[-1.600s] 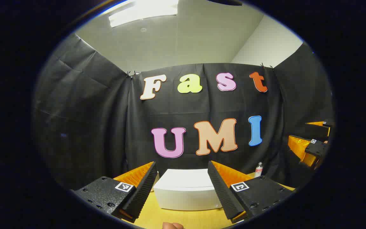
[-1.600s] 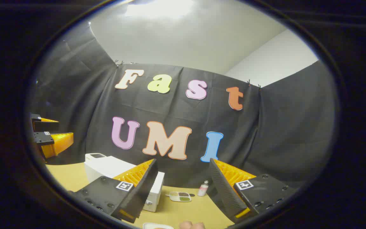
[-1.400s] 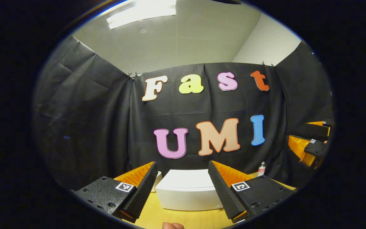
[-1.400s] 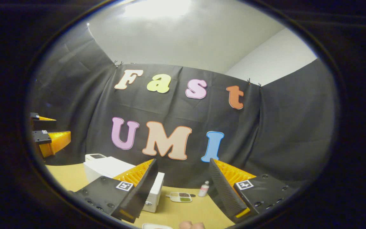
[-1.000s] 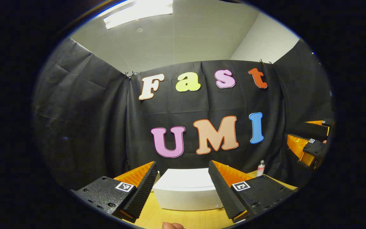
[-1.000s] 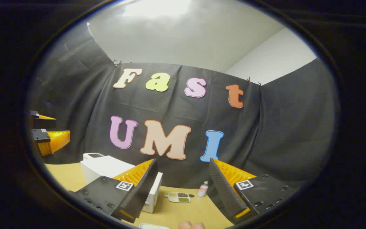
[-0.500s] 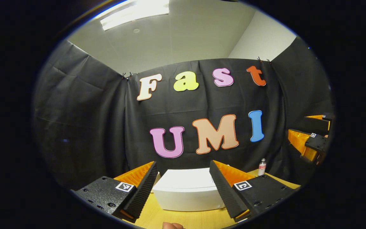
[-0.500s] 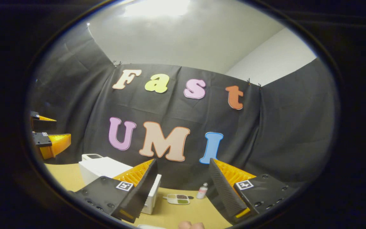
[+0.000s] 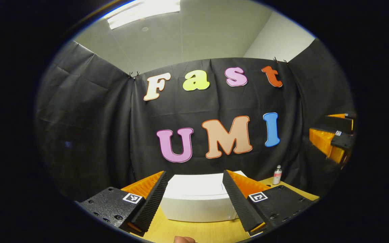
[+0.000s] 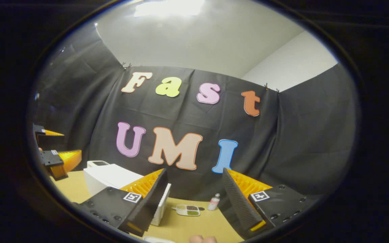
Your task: Open the microwave oven with the left hand, put the food in, and close the microwave oven.
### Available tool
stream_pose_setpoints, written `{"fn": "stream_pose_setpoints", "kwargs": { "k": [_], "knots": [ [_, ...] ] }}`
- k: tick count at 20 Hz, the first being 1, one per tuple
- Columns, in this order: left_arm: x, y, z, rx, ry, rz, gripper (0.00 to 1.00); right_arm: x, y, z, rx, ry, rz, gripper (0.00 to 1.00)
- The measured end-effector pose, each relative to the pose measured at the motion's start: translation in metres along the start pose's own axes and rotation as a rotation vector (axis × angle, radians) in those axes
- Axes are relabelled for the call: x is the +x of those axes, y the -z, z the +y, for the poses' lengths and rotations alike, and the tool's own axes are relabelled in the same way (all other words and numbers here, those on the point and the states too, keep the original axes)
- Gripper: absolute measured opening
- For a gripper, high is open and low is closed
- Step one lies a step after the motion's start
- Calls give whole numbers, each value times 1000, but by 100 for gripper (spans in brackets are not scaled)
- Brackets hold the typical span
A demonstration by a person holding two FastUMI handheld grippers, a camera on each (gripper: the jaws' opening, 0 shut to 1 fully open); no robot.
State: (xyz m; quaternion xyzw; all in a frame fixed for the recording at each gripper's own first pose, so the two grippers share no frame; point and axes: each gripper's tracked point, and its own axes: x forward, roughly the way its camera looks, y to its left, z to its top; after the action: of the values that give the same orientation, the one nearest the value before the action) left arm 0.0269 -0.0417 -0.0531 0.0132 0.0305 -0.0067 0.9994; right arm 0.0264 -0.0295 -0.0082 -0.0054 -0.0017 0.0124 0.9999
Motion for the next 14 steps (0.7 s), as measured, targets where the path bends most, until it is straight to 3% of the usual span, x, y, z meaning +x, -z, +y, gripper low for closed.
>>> {"fn": "stream_pose_setpoints", "kwargs": {
  "k": [3,13,14],
  "knots": [
    [9,29,-13,52,14,22,99,-3,-3,-6,-3,7,-1,97],
    [46,173,-100,136,218,190,97,-17,-22,-37,26,78,-21,96],
    [50,186,-106,128,228,211,97,-18,-22,-40,24,89,-15,100]
  ]
}}
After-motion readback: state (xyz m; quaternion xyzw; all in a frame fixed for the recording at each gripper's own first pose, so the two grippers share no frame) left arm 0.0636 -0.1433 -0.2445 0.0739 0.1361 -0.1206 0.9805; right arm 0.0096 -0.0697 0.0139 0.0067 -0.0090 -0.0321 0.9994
